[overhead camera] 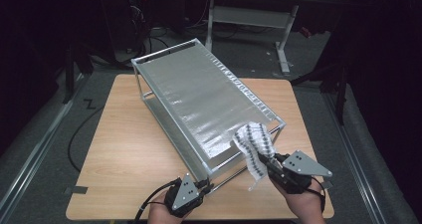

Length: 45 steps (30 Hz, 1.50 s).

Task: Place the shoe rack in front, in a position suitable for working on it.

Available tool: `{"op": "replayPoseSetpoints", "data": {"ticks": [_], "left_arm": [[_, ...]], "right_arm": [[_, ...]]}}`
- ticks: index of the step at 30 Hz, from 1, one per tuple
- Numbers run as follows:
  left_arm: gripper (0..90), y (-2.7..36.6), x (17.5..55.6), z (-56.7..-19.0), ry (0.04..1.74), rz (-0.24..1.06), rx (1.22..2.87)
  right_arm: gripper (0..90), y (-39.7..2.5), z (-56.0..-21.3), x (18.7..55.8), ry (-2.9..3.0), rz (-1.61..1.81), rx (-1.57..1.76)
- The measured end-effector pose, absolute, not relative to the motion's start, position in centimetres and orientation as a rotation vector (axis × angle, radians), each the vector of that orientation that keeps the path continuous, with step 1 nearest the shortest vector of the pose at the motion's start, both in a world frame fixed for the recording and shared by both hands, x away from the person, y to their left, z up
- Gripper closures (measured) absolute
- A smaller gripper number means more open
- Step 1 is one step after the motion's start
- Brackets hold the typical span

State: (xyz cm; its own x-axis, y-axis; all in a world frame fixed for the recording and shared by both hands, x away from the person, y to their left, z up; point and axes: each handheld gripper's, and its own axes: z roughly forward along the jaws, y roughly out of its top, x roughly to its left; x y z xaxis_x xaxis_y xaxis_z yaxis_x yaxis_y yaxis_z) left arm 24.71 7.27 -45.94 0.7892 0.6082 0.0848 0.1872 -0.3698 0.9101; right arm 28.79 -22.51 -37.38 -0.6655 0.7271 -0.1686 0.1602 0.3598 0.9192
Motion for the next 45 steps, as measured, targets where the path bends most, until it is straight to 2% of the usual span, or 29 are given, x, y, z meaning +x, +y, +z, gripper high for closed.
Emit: {"op": "replayPoseSetpoints", "data": {"ticks": [12, 19, 28, 45], "left_arm": [[79.7, 7.3, 24.7, -46.0, 0.608, 0.498, 1.926], [79.7, 7.3, 24.7, -46.0, 0.605, 0.499, 1.924], [79.8, 7.3, 24.7, -46.0, 0.610, 0.497, 1.923], [79.9, 7.9, 24.2, -46.0, 0.622, 0.501, 1.924]], "right_arm": [[75.1, -17.9, -37.3, 25.6, 2.173, 1.347, 0.570], [75.1, -16.8, -37.3, 24.8, 2.195, 1.350, 0.520], [75.1, -19.0, -37.2, 26.5, 2.137, 1.316, 0.627], [75.2, -26.6, -37.3, 31.9, 1.954, 1.240, 0.948]]}}
